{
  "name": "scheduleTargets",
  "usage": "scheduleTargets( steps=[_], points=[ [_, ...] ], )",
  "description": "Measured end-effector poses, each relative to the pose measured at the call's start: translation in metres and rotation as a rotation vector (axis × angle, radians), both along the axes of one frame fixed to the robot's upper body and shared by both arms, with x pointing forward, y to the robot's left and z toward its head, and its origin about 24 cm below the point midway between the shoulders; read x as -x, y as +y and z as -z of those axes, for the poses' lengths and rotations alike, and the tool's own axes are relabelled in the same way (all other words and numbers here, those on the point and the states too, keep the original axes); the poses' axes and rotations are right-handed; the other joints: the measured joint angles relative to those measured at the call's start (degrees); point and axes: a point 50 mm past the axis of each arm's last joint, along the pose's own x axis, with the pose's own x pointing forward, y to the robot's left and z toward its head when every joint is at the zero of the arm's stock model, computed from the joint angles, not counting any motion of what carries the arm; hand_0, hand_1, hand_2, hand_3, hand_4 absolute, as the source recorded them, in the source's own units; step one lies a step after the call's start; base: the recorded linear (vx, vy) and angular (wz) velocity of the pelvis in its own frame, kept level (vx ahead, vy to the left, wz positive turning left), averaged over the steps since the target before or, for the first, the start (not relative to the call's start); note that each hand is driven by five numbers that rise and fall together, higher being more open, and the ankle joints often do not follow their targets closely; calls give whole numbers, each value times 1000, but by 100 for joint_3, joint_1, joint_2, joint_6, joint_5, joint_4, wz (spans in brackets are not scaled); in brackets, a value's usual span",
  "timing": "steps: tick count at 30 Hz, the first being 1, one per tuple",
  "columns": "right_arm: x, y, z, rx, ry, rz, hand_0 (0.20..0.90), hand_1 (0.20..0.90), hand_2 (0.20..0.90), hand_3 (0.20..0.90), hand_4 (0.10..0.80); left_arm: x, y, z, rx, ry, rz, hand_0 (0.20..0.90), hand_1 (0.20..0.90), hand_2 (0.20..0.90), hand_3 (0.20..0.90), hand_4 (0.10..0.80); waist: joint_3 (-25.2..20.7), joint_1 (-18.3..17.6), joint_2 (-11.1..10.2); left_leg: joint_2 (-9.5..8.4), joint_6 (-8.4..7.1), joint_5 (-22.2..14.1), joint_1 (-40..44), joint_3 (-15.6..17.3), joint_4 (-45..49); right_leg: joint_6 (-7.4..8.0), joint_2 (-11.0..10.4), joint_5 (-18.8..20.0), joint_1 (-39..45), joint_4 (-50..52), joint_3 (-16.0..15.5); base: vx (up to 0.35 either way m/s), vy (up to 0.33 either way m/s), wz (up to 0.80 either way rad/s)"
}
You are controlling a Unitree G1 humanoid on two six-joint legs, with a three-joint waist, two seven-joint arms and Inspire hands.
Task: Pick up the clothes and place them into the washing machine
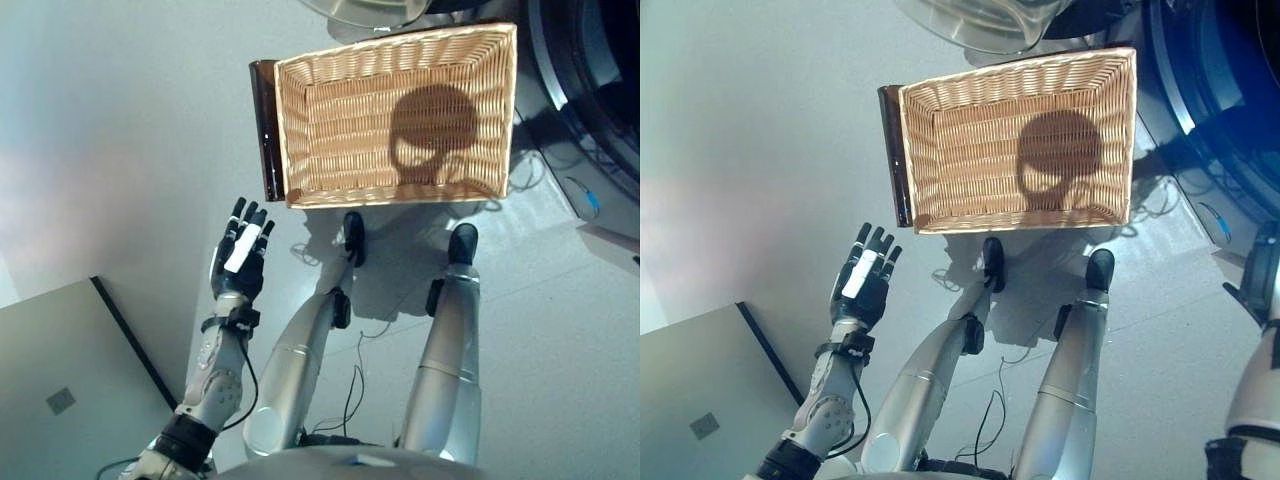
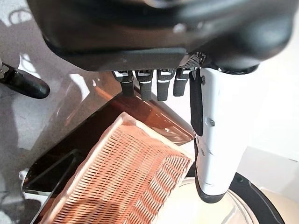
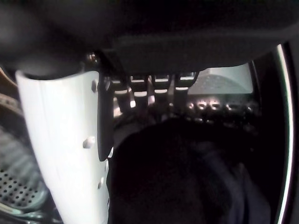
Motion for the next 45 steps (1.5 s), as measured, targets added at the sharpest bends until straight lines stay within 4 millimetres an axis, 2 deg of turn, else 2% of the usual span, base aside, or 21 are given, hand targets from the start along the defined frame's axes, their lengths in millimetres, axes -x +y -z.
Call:
scheduleTargets(
  steps=[10, 14, 20, 26, 30, 31, 33, 34, 42, 45],
  points=[
    [0, 0, 0, 63, 65, 27, 900, 900, 900, 900, 800, 0, 2, -1, -5, 0, -14, 900, 900, 900, 900, 800, 3, 22, -4, 4, 14, -67, -183, 7, 240, 6, 0, 9, -99, 48, 28, -41, 42, 1],
    [0, -3, 13, 140, 204, 98, 900, 900, 900, 900, 800, -2, 2, -3, -7, -8, -12, 900, 900, 900, 900, 800, 3, 53, -4, 17, 31, -151, -262, 15, 441, 20, 9, 19, -91, 68, 30, -41, 58, -2],
    [2, -9, 38, 175, 316, 165, 900, 900, 900, 900, 800, -9, 1, -11, -10, -42, -8, 900, 900, 900, 900, 800, 2, 165, -2, 15, 60, -221, -265, 2, 635, 18, -18, 18, 9, 103, 17, -21, 41, 2],
    [-10, 2, 52, 197, 333, 142, 900, 900, 900, 900, 800, -10, 1, -11, -11, -43, -9, 900, 900, 900, 900, 800, 2, 164, -2, 18, 65, -227, -274, 3, 714, 10, -18, 34, 21, 123, 28, -27, 54, -2],
    [-32, 26, 89, 222, 394, 86, 900, 900, 900, 900, 800, -11, -1, -13, -7, -49, -8, 900, 900, 900, 900, 800, 2, 152, -2, 5, 66, -227, -277, 19, 768, -1, -7, 81, 37, 126, 34, -65, 101, -4],
    [-37, 33, 104, 214, 418, 59, 900, 900, 900, 900, 800, -13, -2, -15, -6, -55, -7, 900, 900, 900, 900, 800, 2, 153, -4, 68, 95, -308, -290, 24, 887, -3, 3, 69, 71, 127, 9, -14, 113, -9],
    [-43, 42, 114, 232, 440, 36, 900, 900, 900, 900, 800, -14, -2, -16, -4, -62, -11, 900, 900, 900, 900, 800, 0, 176, -1, 85, 55, -332, -278, 32, 938, 41, 36, 96, 165, 32, -2, 33, 122, -13],
    [-47, 50, 120, 244, 430, 22, 900, 900, 900, 900, 800, -14, -1, -15, -5, -58, -17, 900, 900, 900, 900, 800, 2, 160, -3, 140, 98, -374, -253, 3, 951, 27, 73, 150, 229, -57, -13, 82, 93, -13],
    [-59, 85, 178, 224, 532, -92, 900, 900, 900, 900, 800, -15, -2, -6, -1, -29, -32, 900, 900, 900, 900, 800, 6, 167, -8, 153, 210, -563, -188, 22, 1369, 73, 46, 222, 590, -170, -43, -1, 66, -2],
    [-59, 93, 191, 230, 567, -116, 900, 900, 900, 900, 800, -14, 2, 2, -14, 3, -44, 900, 900, 900, 900, 800, 6, 174, -8, 141, 233, -609, -108, 23, 1457, 76, 31, 224, 719, -180, -46, 7, 46, -2]
  ],
)
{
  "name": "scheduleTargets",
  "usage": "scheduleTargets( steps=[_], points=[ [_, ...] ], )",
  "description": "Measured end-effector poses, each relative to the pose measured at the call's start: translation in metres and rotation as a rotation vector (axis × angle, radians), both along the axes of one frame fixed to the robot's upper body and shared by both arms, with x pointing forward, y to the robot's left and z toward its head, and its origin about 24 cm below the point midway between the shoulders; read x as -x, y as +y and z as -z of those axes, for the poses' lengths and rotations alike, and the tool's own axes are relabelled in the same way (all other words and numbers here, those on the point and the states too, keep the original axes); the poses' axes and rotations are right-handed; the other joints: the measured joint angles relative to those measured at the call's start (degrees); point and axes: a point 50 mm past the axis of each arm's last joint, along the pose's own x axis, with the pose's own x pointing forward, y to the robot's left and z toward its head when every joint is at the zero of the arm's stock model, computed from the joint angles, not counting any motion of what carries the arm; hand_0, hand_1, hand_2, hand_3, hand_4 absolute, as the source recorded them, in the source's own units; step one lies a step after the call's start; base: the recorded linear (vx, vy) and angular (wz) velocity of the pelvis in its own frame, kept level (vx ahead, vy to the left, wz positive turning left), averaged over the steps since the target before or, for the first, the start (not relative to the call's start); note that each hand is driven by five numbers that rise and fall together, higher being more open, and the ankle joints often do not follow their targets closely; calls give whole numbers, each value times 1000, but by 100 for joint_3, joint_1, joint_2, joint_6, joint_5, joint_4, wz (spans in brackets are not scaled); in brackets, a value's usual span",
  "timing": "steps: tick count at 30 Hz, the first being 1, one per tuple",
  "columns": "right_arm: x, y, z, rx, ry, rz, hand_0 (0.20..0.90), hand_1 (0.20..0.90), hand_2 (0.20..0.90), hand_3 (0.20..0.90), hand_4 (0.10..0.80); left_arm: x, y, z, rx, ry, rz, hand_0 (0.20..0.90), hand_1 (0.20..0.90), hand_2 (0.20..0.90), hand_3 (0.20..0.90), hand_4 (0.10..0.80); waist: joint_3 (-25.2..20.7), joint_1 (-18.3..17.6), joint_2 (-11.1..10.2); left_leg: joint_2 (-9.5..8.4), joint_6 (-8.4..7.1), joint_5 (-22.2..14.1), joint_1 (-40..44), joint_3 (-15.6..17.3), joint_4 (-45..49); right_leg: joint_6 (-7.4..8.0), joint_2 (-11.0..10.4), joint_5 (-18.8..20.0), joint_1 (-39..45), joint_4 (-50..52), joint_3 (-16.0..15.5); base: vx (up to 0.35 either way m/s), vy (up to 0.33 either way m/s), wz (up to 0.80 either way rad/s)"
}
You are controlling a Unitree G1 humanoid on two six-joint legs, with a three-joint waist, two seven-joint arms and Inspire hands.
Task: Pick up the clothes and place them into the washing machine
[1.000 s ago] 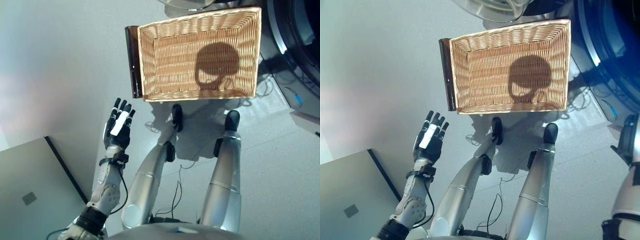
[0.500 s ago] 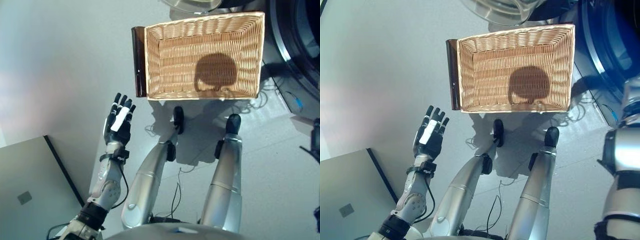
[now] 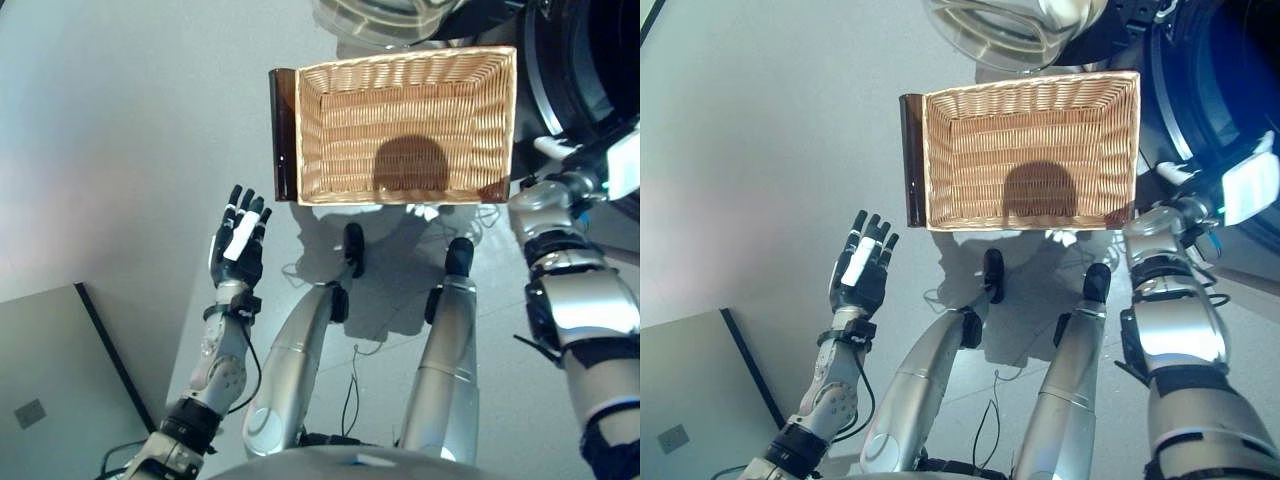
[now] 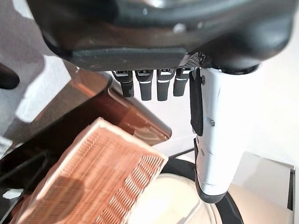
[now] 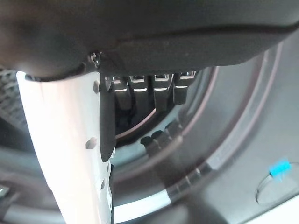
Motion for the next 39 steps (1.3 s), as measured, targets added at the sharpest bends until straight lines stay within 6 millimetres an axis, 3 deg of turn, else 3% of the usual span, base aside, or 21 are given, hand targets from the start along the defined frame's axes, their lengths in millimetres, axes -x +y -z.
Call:
scheduleTargets(
  steps=[4, 9, 12, 21, 23, 24, 25, 26, 27, 28, 31, 33, 34, 39],
  points=[
    [-4, 17, 16, -23, 34, -42, 900, 900, 900, 900, 800, 6, 3, 18, -13, 75, -14, 900, 900, 900, 900, 800, 0, -24, 0, -7, 12, -8, 203, 13, -16, 7, -16, 1, 243, -125, 6, -11, 35, -6],
    [5, 19, 46, -27, 115, -51, 900, 900, 900, 900, 800, 12, 4, 29, -21, 119, 1, 900, 900, 900, 900, 800, 2, -24, -3, 45, 60, -51, 484, 14, -33, -20, 18, 44, 662, -341, -46, 19, 9, -4],
    [8, 20, 52, -23, 134, -54, 900, 900, 900, 900, 800, 16, 7, 38, -31, 146, 2, 900, 900, 900, 900, 800, 2, -46, -4, 47, 76, -80, 686, 27, -145, 9, 16, 24, 872, -515, -57, 27, 1, -8],
    [28, 26, 99, -19, 252, -127, 900, 900, 900, 900, 800, 37, 33, 81, -97, 346, -105, 900, 900, 900, 900, 800, -11, -182, -38, 59, 18, -79, 1806, -12, -902, 12, 9, 22, 2069, -1348, -250, 115, -34, -5],
    [38, 27, 115, -22, 292, -140, 900, 900, 900, 900, 800, 38, 40, 86, -127, 375, -117, 900, 900, 900, 900, 800, -49, -282, -173, -4, -401, -279, 1936, -43, -784, 21, -199, 31, 2331, -1592, -408, 156, -73, 14],
    [48, 27, 129, -24, 334, -160, 900, 900, 900, 900, 800, 45, 42, 95, -145, 421, -121, 900, 900, 900, 900, 800, -118, -269, -242, 69, -462, -809, 1944, -170, 332, 51, -196, 53, 2461, -1499, -517, 222, -92, -15],
    [57, 28, 141, -19, 369, -177, 900, 900, 900, 900, 800, 52, 44, 103, -165, 465, -120, 900, 900, 900, 900, 800, -191, -226, -258, 59, -107, -978, 2119, -202, 191, 126, -188, 56, 2649, -1558, -530, 226, -85, -30],
    [63, 31, 151, -31, 397, -186, 900, 900, 900, 900, 800, 56, 46, 108, -174, 491, -129, 900, 900, 900, 900, 800, -313, -221, -315, 86, -101, -981, 2184, -199, 73, 102, -145, 66, 2666, -1476, -534, 168, -57, -12],
    [75, 38, 169, -71, 445, -196, 900, 900, 900, 900, 800, 62, 55, 114, -200, 530, -159, 900, 900, 900, 900, 800, -523, -242, -464, 98, -134, -948, 2324, -184, -266, -40, -38, -4, 2708, -1262, -597, 173, -74, 6],
    [84, 45, 183, -97, 482, -206, 900, 900, 900, 900, 800, 70, 64, 118, -234, 565, -180, 900, 900, 900, 900, 800, -660, -249, -659, 81, -175, -772, 2499, -137, -570, 51, 43, 68, 2992, -1464, -717, 113, -58, 1],
    [92, 50, 193, -116, 509, -242, 900, 900, 900, 900, 800, 83, 70, 134, -279, 676, -193, 900, 900, 900, 900, 800, -732, -360, -686, 165, -152, -513, 2867, -205, -850, 4, 154, 173, 3407, -1854, -815, 155, -117, -11],
    [99, 54, 201, -121, 538, -275, 900, 900, 900, 900, 800, 93, 72, 142, -312, 736, -189, 900, 900, 900, 900, 800, -809, -373, -724, 173, -245, -445, 3140, -244, -1133, -11, 161, 213, 3702, -2098, -912, 169, -140, 2],
    [112, 54, 212, -145, 570, -291, 900, 900, 900, 900, 800, 99, 74, 146, -332, 769, -189, 900, 900, 900, 900, 800, -877, -405, -783, 198, -315, -397, 3358, -243, -1344, -13, 209, 239, 3895, -2282, -948, 143, -125, -2],
    [145, 66, 241, -201, 667, -357, 900, 900, 900, 900, 800, 132, 91, 160, -369, 919, -264, 900, 900, 900, 900, 800, -1329, -509, -1065, 370, -220, -173, 3755, -228, -1916, -119, 427, 381, 4244, -2769, -1029, 90, -89, -8]
  ],
)
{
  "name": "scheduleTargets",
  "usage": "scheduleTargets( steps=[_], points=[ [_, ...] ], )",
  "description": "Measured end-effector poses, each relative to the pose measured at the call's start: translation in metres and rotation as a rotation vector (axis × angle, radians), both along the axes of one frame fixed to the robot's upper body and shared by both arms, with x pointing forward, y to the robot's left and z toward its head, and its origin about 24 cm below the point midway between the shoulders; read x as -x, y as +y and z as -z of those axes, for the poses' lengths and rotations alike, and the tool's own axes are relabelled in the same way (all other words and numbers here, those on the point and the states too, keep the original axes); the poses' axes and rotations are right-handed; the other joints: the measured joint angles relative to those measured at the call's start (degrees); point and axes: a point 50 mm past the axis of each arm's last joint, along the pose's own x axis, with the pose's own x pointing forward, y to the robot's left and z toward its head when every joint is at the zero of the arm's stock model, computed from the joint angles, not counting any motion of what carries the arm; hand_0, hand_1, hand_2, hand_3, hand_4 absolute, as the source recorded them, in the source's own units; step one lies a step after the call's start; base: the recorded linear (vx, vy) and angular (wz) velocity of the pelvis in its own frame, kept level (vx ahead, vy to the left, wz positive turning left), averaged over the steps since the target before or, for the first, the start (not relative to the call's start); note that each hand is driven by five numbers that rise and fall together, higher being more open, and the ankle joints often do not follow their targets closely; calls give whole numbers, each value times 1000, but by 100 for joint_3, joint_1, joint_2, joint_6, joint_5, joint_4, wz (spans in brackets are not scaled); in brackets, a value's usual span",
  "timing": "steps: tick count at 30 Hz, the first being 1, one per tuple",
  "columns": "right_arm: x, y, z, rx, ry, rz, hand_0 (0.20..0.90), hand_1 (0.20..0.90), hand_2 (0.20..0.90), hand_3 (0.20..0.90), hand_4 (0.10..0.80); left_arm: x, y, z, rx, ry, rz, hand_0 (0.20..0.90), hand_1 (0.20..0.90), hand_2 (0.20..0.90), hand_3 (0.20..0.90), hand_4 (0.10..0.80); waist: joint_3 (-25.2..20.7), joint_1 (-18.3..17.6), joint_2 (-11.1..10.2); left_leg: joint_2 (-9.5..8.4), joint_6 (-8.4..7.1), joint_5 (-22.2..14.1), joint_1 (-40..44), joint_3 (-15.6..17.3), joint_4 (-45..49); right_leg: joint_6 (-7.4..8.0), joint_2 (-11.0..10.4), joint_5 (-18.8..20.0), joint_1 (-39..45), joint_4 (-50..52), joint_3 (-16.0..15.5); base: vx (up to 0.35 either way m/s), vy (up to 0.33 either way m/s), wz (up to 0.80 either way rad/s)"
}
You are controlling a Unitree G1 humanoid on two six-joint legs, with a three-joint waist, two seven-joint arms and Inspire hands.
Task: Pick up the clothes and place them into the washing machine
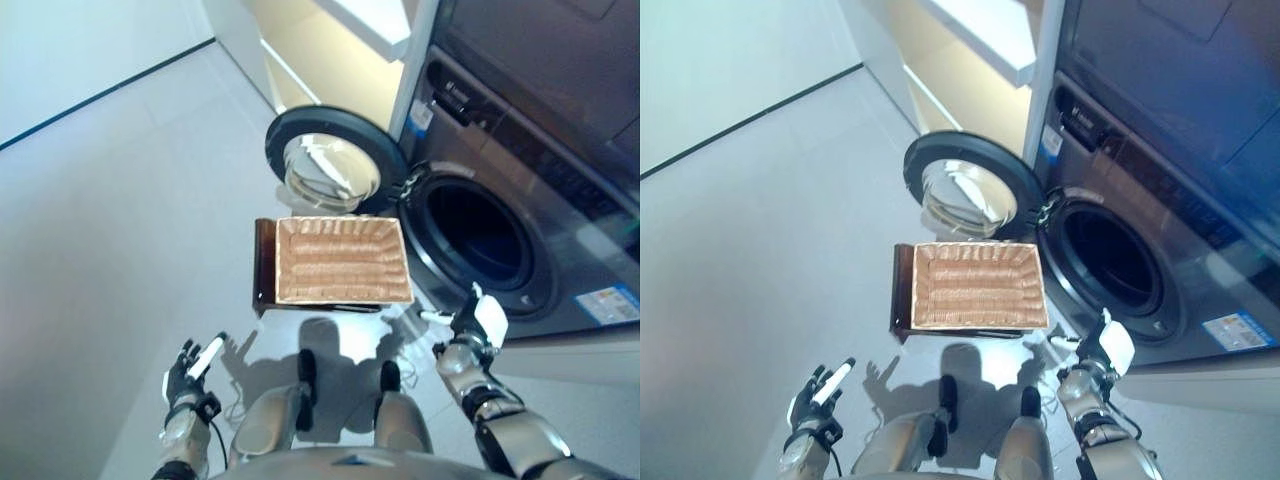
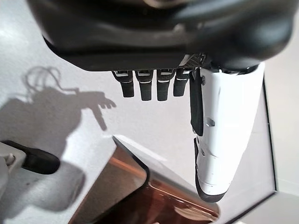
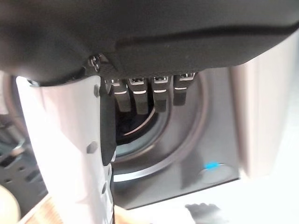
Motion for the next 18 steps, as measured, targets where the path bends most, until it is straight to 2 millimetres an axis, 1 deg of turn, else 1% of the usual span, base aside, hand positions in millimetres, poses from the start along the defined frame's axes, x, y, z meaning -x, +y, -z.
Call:
scheduleTargets(
  steps=[2, 3, 5, 6, 7, 8, 9, 11, 12, 14, 17, 18],
  points=[
    [9, -2, 5, -4, 34, -2, 900, 900, 900, 900, 800, 6, -1, 4, -8, 41, 14, 900, 900, 900, 900, 800, -20, -43, -34, 34, 26, 61, 238, 20, -192, -18, 53, 52, 236, -207, -3, 95, -89, -10],
    [14, -3, 8, -7, 48, -1, 900, 900, 900, 900, 800, 10, -1, 6, -15, 66, 26, 900, 900, 900, 900, 800, -45, -79, -53, 51, 3, 73, 365, 40, -294, -24, 73, 67, 346, -303, 1, 99, -85, -15],
    [29, 2, 19, -39, 109, -16, 900, 900, 900, 900, 800, 28, 4, 14, -27, 162, 18, 900, 900, 900, 900, 800, -313, -133, -108, 102, -95, 116, 646, 74, -616, -58, 134, 115, 583, -587, 8, 97, -99, -16],
    [31, 3, 21, -47, 118, -22, 900, 900, 900, 900, 800, 32, 4, 15, -33, 187, 12, 900, 900, 900, 900, 800, -359, -168, -120, 121, -114, 125, 718, 77, -678, -70, 146, 131, 645, -651, 11, 96, -116, -23],
    [37, 4, 25, -61, 143, -30, 900, 900, 900, 900, 800, 41, 6, 18, -45, 238, 26, 900, 900, 900, 900, 800, -511, -164, -138, 160, -151, 153, 818, 170, -824, -95, 192, 167, 682, -748, 45, 64, -80, -19],
    [43, 5, 28, -67, 167, -34, 900, 900, 900, 900, 800, 45, 7, 19, -62, 280, 55, 900, 900, 900, 900, 800, -582, -181, -156, 194, -162, 162, 900, 169, -858, -111, 223, 224, 839, -918, 33, 63, -80, -17],
    [47, 5, 31, -68, 186, -39, 900, 900, 900, 900, 800, 46, 7, 20, -70, 294, 66, 900, 900, 900, 900, 800, -627, -171, -166, 199, -144, 176, 929, 170, -856, -123, 240, 259, 910, -1003, 27, 29, -58, -2],
    [60, 5, 38, -87, 241, -48, 900, 900, 900, 900, 800, 50, 5, 21, -93, 329, 120, 900, 900, 900, 900, 800, -816, -166, -184, 234, -179, 152, 1004, 170, -858, -157, 283, 329, 1088, -1227, 18, 36, -90, 1],
    [61, 5, 39, -92, 252, -50, 900, 900, 900, 900, 800, 47, 5, 21, -101, 327, 133, 900, 900, 900, 900, 800, -845, -168, -189, 247, -189, 145, 1026, 170, -858, -164, 292, 336, 1127, -1260, 16, 38, -84, 0],
    [70, 12, 45, -122, 285, -50, 900, 900, 900, 900, 800, 52, 4, 21, -124, 355, 164, 900, 900, 900, 900, 800, -988, -167, -207, 290, -259, 100, 1106, 165, -862, -199, 344, 364, 1248, -1356, 13, 22, -43, -2],
    [77, 16, 49, -142, 307, -49, 900, 900, 900, 900, 800, 54, 3, 22, -128, 376, 178, 900, 900, 900, 900, 800, -1124, -173, -193, 321, -289, 92, 1115, 142, -876, -213, 375, 358, 1266, -1356, 2, 49, -43, 1],
    [83, 18, 52, -150, 325, -47, 900, 900, 900, 900, 800, 55, 3, 23, -132, 391, 173, 900, 900, 900, 900, 800, -1142, -176, -201, 326, -292, 95, 1167, 135, -873, -227, 383, 363, 1329, -1356, -6, 46, -21, 4]
  ],
)
